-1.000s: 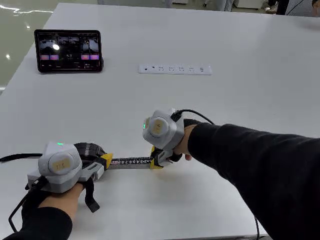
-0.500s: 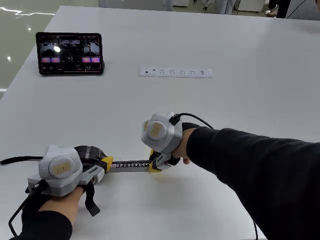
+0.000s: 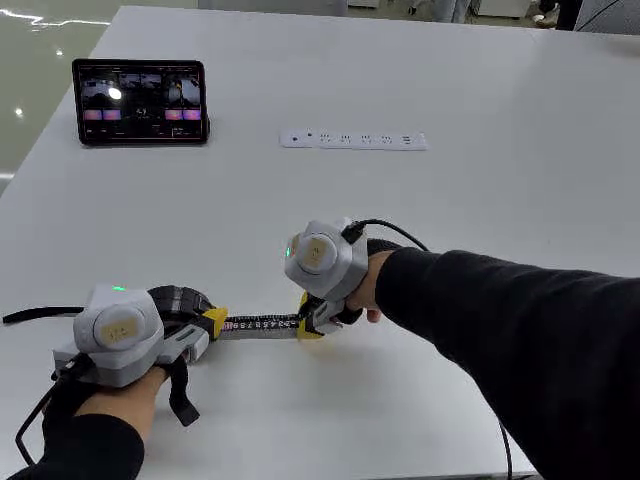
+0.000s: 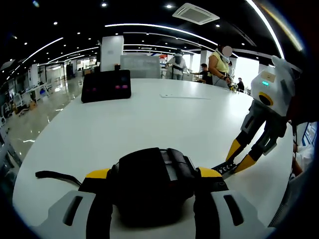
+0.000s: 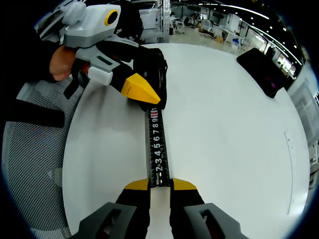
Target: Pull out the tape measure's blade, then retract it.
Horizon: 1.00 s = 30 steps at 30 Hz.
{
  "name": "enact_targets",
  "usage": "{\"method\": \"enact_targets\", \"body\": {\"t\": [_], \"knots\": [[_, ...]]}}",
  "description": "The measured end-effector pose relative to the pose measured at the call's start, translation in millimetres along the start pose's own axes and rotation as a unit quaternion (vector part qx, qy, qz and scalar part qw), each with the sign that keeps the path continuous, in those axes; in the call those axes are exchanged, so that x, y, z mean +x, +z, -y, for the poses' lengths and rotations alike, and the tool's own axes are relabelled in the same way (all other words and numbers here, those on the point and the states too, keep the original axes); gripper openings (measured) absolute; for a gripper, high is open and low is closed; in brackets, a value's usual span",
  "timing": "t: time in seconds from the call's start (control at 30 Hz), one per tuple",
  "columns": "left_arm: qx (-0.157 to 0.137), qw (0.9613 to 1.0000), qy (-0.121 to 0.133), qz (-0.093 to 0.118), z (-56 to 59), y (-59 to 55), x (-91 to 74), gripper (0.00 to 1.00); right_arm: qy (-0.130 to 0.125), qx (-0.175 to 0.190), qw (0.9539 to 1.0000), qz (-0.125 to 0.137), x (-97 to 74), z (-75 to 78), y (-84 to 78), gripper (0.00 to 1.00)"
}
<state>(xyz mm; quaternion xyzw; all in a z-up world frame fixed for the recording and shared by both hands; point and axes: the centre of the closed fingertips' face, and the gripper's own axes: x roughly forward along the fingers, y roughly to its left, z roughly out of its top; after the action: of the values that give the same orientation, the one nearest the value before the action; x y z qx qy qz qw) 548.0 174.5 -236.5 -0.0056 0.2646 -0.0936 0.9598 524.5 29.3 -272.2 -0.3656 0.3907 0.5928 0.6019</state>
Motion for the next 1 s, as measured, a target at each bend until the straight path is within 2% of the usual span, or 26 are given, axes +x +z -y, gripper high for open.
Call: {"method": "enact_targets", "body": {"t": [0.33, 0.4, 0.47, 0.5, 0.57, 0.83, 0.9, 0.97, 1.0], "knots": [[0.010, 0.9999, 0.002, -0.002, 0.7, -0.7, 0.0, 0.62, -0.003, -0.004, 1.0000, 0.000, 0.7, -1.2, 3.0, 0.11], [0.005, 1.0000, 0.000, 0.000, 0.1, -0.6, -0.4, 0.62, -0.003, -0.007, 1.0000, 0.002, 1.0, -1.3, 3.7, 0.11], [-0.006, 0.9998, -0.012, 0.014, -0.4, 0.9, -1.3, 0.62, -0.003, -0.008, 1.0000, 0.003, 1.2, -1.3, 4.4, 0.11], [-0.014, 0.9998, -0.010, 0.007, -2.8, 0.8, -1.1, 0.62, -0.004, -0.008, 1.0000, 0.005, 1.4, -1.0, 4.9, 0.11], [-0.008, 0.9999, -0.010, 0.007, 0.0, 1.2, -0.8, 0.62, -0.003, 0.004, 1.0000, 0.006, 1.9, -0.2, 5.6, 0.10], [-0.007, 0.9999, -0.012, 0.007, 1.0, 2.2, -2.3, 0.61, -0.001, 0.009, 0.9999, 0.010, 2.1, -0.4, 5.5, 0.11], [-0.002, 0.9999, -0.012, 0.005, 2.0, 1.6, -2.4, 0.61, -0.001, 0.005, 0.9999, 0.012, 2.2, -0.4, 6.0, 0.11], [0.017, 0.9998, -0.012, 0.000, 3.6, 0.0, -1.9, 0.61, 0.000, 0.005, 0.9999, 0.013, 2.6, -0.6, 6.7, 0.11], [0.014, 0.9998, -0.010, 0.000, 3.0, 0.2, -2.1, 0.62, 0.001, -0.003, 0.9999, 0.012, 3.4, -1.7, 7.9, 0.11]]}}
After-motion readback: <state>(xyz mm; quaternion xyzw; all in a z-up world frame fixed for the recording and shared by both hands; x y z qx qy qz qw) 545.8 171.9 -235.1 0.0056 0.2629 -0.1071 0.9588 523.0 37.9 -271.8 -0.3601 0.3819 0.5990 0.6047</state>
